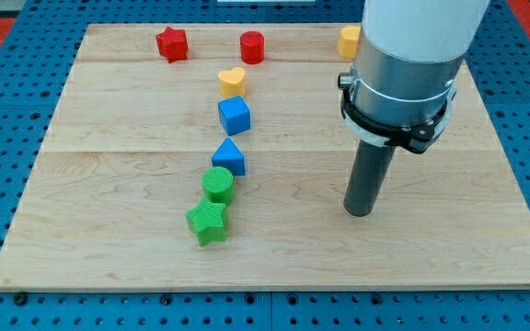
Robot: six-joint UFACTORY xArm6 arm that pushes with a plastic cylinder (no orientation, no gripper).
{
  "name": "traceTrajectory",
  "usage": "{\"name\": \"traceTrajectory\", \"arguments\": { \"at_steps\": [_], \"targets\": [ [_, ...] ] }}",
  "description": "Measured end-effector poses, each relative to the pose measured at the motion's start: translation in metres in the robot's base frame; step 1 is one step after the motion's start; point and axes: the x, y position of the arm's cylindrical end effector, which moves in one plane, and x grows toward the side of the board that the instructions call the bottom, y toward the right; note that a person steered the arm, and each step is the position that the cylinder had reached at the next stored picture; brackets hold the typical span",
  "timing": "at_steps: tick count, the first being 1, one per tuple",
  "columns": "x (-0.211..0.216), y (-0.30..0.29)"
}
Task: Move your arm to the left side of the yellow hexagon
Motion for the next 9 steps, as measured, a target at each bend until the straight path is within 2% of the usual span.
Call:
{"name": "traceTrajectory", "arguments": {
  "at_steps": [4, 5, 6, 8, 9],
  "targets": [
    [-0.002, 0.0],
    [-0.033, -0.02],
    [-0.085, -0.042],
    [-0.203, -0.042],
    [-0.223, -0.041]
  ]
}}
